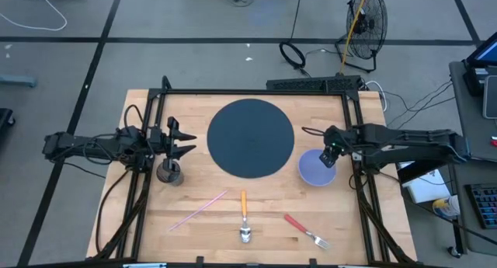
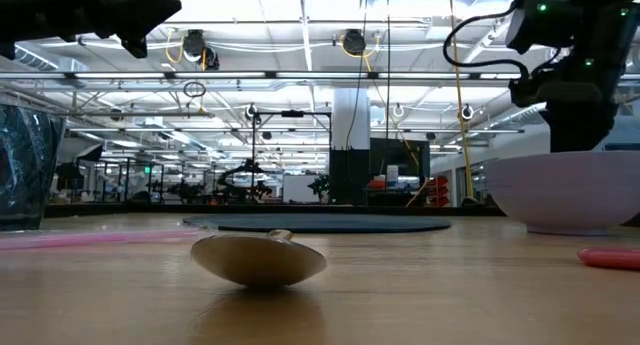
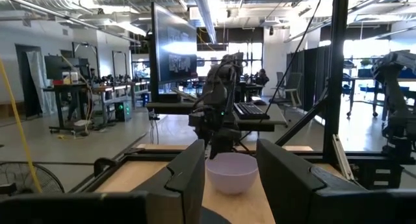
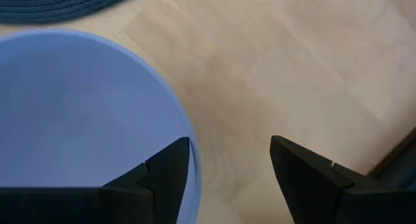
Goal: Pick & Place Utensil
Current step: Put the purple bowl on the mat
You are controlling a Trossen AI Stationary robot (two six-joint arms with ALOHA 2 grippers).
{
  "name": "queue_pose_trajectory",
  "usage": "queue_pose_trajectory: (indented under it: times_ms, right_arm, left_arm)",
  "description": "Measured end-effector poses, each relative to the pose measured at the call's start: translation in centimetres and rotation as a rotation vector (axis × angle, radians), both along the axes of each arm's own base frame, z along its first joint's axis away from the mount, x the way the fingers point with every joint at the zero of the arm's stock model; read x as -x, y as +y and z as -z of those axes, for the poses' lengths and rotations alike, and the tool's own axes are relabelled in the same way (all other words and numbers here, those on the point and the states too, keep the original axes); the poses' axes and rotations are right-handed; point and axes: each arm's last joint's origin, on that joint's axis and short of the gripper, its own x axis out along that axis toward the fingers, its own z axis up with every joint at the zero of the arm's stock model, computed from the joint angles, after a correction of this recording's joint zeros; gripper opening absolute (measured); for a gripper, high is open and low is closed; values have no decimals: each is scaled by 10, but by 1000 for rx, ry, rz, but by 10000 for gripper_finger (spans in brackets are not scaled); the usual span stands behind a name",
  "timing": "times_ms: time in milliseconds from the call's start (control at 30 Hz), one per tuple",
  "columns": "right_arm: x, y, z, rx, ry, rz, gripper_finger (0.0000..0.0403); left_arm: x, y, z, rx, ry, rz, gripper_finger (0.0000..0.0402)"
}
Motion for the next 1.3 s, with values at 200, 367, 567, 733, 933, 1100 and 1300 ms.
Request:
queue_pose_trajectory:
  times_ms: [200, 367, 567, 733, 933, 1100, 1300]
  right_arm:
    - [-4, 0, -1, -27, -46, -43, 210]
    - [-4, 1, -1, -57, -50, -46, 210]
    - [-5, 1, 2, -72, -14, -27, 207]
    - [-7, 1, 10, -84, 36, -20, 186]
    - [-6, 1, 17, -89, 67, -25, 147]
    - [-7, 1, 16, -81, 59, -48, 76]
    - [-11, 0, 15, -70, 24, -72, 11]
  left_arm:
    - [0, 0, 0, 6, 2, 1, 145]
    - [0, 0, 1, 6, 9, 0, 145]
    - [0, 0, 2, 6, 24, -1, 145]
    - [-1, 0, 3, 6, 29, -1, 145]
    - [0, 0, 2, 5, 26, -16, 145]
    - [0, 1, 2, 5, 26, -18, 145]
    - [0, 1, 2, 6, 26, -18, 145]
